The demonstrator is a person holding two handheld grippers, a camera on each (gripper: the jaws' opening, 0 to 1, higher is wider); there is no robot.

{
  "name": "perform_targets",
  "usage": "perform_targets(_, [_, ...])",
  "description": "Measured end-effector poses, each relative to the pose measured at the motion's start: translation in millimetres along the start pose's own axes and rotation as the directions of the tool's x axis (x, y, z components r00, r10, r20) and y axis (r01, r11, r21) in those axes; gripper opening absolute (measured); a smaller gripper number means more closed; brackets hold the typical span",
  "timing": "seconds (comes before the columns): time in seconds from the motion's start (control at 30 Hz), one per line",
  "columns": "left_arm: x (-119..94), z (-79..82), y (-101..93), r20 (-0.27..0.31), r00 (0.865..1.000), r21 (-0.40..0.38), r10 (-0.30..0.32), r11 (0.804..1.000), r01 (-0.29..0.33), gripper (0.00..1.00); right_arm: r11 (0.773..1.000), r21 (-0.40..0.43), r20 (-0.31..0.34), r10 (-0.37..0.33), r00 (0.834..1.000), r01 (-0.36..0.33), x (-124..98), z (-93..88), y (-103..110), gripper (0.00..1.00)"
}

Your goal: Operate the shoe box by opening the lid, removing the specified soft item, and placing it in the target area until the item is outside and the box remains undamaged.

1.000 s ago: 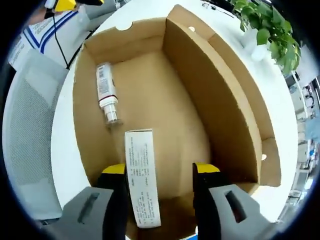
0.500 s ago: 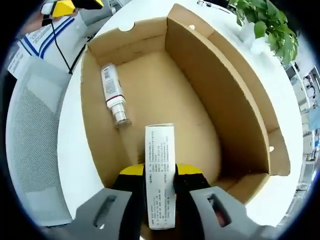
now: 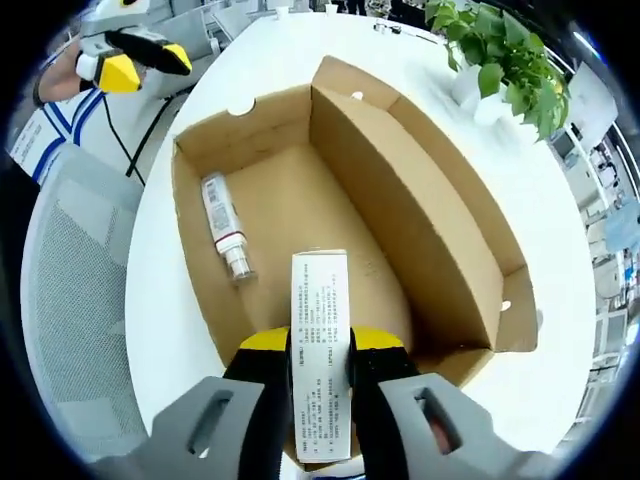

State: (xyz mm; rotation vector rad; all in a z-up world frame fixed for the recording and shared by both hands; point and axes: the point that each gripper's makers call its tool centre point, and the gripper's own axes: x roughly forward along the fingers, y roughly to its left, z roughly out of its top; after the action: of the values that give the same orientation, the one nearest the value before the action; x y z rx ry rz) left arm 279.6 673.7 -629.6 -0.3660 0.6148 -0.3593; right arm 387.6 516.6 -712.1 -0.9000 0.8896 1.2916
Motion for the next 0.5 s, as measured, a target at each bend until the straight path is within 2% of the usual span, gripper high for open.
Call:
perform_targets(0.13, [0.1, -3.6, -5.2, -0.007, 1.000, 0.006, -0.009, 1.000, 0.009, 0.34, 0.999, 0.026, 0.040, -0.021, 0.999, 0.020, -13.2, 8.1, -2.0, 0.18])
perform_targets(0.27, [1.0, -3.3, -4.2, -0.012, 1.000, 0.014, -0.018, 1.000, 0.018, 0.34, 0.999, 0.023, 0.057, -0.044, 0.997, 0.043, -26.6, 8.7, -4.9, 0.18])
perform_targets(0.37, [2.8, -4.6, -5.9, -0.019, 1.000, 0.020, -0.024, 1.000, 0.024, 0.34, 0.996, 0.069, 0.111, -0.062, 0.992, 0.054, -42.2, 12.5, -9.8, 0.18])
perform_targets(0.5, [5.3, -5.3, -8.2, -0.027, 0.999, 0.028, -0.030, 0.999, 0.030, 0.34, 0.991, 0.109, 0.142, -0.091, 0.986, 0.076, -60.7, 13.4, -16.4, 0.18])
